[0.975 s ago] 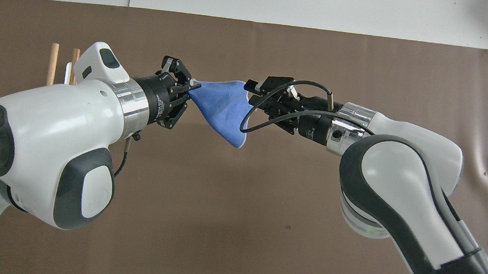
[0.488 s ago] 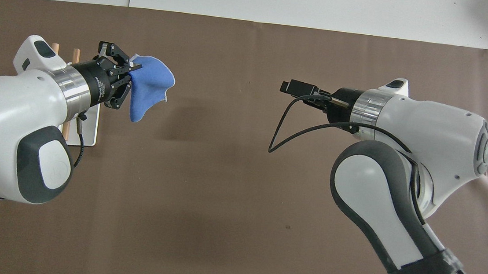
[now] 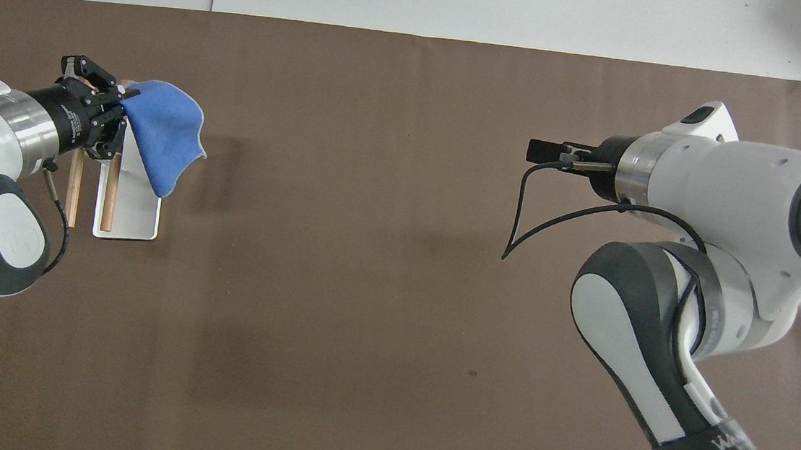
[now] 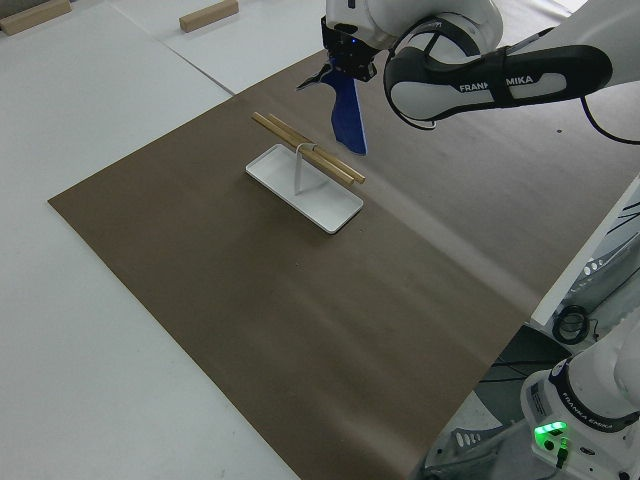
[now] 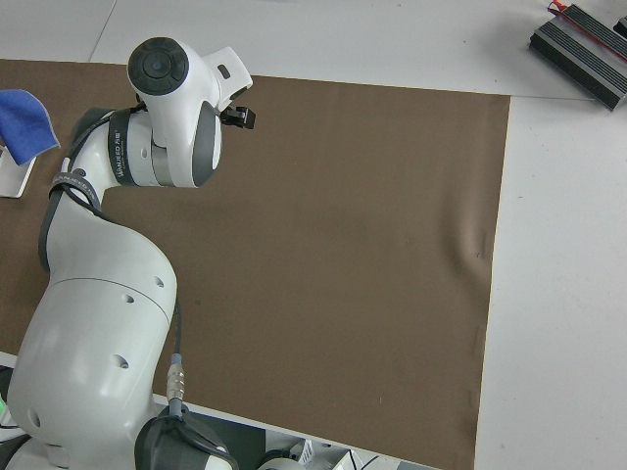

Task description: Right arm passes towel to left arm to hang

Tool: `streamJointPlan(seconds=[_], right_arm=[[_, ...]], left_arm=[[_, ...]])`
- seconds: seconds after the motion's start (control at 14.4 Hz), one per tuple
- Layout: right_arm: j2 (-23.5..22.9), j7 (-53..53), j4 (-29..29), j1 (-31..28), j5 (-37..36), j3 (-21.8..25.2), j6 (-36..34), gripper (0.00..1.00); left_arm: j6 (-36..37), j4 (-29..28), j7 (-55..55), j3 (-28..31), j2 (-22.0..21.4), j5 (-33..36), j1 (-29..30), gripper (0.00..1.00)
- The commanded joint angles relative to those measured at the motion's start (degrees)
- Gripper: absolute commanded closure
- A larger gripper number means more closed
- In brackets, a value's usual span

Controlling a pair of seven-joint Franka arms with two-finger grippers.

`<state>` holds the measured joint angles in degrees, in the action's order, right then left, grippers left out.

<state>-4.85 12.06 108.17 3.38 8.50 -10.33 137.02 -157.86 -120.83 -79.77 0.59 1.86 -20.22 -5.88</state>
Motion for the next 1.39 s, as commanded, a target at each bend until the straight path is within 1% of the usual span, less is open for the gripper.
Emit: streamJointPlan(seconds=[0.0, 0.21, 0.28, 0.42, 0.56, 0.63, 0.7, 0.77, 0.84, 0.91, 0.98, 1.04, 1.18, 1.25, 1.32], right_arm=[[0.54, 5.16, -4.44, -0.48, -6.37, -0.4, -7.44, 0.0], [1.51, 6.49, -6.73, -0.92, -9.81, -0.4, -13.34, 0.0], [1.68, 6.49, -8.48, -2.05, -10.34, -0.4, -15.88, 0.0], [2.12, 6.4, -12.26, -1.98, -11.39, 0.56, -22.99, 0.0], [3.53, 5.79, -14.38, 1.43, -12.1, 6.69, -28.54, 0.0], [4.4, 5.26, -14.91, 2.23, -12.01, 9.25, -30.65, 0.0], [5.28, 3.86, -15.09, 2.15, -11.58, 10.05, -32.5, 0.0], [5.99, 2.2, -15.18, 1.46, -11.49, 10.15, -34.69, 0.0], [6.95, 0.53, -15.53, 0.23, -11.31, 10.24, -37.07, 0.0], [8.18, -0.45, -15.53, -1.0, -11.22, 10.24, -39.09, 0.0], [9.06, -1.07, -15.53, -1.88, -11.13, 10.24, -41.29, 0.0], [9.33, -1.16, -15.45, -2.76, -11.13, 10.24, -43.31, 0.0], [10.56, -1.16, -13.17, -3.03, -11.05, 10.5, -43.42, 0.0], [10.56, -1.16, -13.16, -3.12, -10.7, 11.11, -43.68, 0.0], [10.56, -1.07, -13.16, -3.12, -8.52, 12.16, -43.59, 0.0]], left_arm=[[-1.66, -0.37, 3.48, -0.67, 0.95, -0.96, 4.72, 1.0], [-1.93, 0.16, 7.6, -0.67, 1.74, -0.96, 9.47, 1.0], [-1.93, 0.24, 8.4, -0.67, 1.74, -0.96, 10.87, 1.0], [-2.98, -0.02, 8.41, -0.67, 2.18, -0.96, 12.99, 1.0], [-3.25, -0.19, 8.49, -0.67, 2.53, -0.96, 14.93, 1.0], [-3.16, -0.28, 8.49, -0.67, 2.62, -0.96, 15.54, 0.84], [-3.07, -0.2, 8.41, -0.67, 2.62, -0.96, 15.9, 0.7], [-2.9, -0.28, 8.58, -0.67, 2.62, -0.96, 16.42, 0.67], [-2.72, -0.28, 8.58, -0.67, 2.53, -0.96, 16.95, 0.45], [-2.63, -0.28, 8.75, -0.67, 2.53, -0.96, 17.65, 0.15], [-2.54, -0.02, 9.8, -0.67, 2.62, -0.96, 18.09, 0.0], [-2.46, 0.16, 12.16, -0.5, 2.62, -0.96, 18.18, 0.0], [-2.28, 0.86, 18.92, -0.24, 2.53, -0.96, 18.27, 0.0], [-2.28, 1.03, 22.35, -0.15, 2.45, -0.96, 18.27, 0.0], [-2.28, 1.12, 25.95, -0.15, 2.36, -0.79, 18.18, 0.0]])
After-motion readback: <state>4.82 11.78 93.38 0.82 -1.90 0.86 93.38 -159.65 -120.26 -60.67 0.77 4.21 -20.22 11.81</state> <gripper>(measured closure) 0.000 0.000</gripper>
